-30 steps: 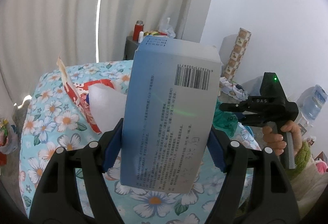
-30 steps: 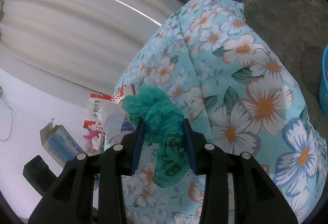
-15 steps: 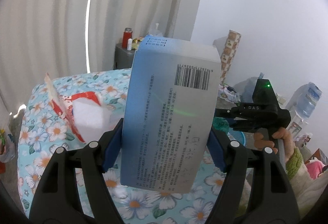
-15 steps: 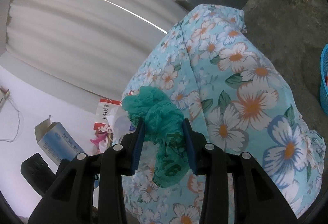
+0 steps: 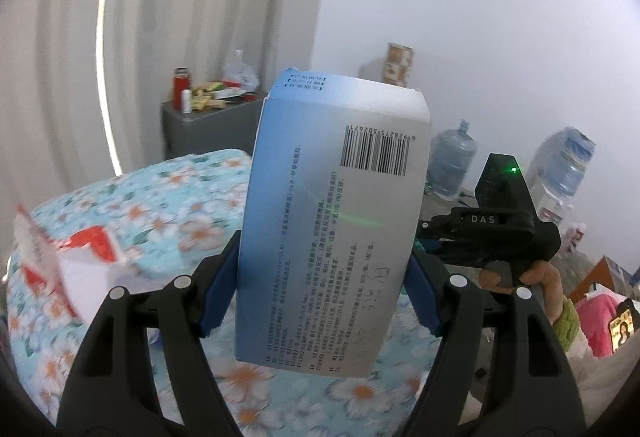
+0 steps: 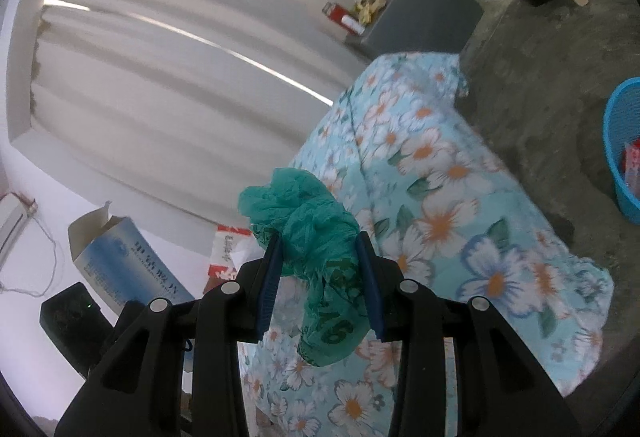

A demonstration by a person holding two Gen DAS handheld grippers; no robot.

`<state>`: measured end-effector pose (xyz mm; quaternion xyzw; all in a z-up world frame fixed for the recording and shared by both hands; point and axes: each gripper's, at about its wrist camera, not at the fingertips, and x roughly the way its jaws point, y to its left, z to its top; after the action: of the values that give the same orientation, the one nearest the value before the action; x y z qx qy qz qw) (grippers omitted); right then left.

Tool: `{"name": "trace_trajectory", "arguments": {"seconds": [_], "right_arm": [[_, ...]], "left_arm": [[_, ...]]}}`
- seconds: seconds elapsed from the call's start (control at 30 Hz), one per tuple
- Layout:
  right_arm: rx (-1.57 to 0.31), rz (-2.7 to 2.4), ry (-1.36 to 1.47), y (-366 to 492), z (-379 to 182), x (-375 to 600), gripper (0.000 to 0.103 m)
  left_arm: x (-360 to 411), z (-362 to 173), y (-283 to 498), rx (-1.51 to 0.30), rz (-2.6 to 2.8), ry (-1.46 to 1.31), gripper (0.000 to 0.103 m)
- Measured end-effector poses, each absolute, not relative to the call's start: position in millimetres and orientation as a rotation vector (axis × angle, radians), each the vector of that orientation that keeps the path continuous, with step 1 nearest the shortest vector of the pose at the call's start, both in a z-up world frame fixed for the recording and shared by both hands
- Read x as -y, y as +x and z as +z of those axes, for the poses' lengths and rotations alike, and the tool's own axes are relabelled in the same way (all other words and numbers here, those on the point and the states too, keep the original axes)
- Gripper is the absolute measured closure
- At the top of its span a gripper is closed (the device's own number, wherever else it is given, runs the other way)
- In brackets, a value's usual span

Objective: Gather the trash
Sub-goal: 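Carry both items to the wastebasket and open both tools to drop them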

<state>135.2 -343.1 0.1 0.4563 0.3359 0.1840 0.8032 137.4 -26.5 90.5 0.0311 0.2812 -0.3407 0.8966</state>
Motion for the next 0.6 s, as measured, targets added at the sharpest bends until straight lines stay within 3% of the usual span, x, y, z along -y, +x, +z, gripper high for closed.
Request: {"name": "trace_trajectory", "arguments": {"seconds": [0.3, 0.6], "right_arm": [[-0.631, 0.281, 1.036, 98, 1, 403, 0.066], [-0.569, 0.115, 1.110, 63, -15, 463, 0.066]], "left_arm": [[111, 90, 161, -0.650, -0.838, 0.116, 0.034], [217, 62, 196, -0.832, -0.983, 0.129, 0.034]]}}
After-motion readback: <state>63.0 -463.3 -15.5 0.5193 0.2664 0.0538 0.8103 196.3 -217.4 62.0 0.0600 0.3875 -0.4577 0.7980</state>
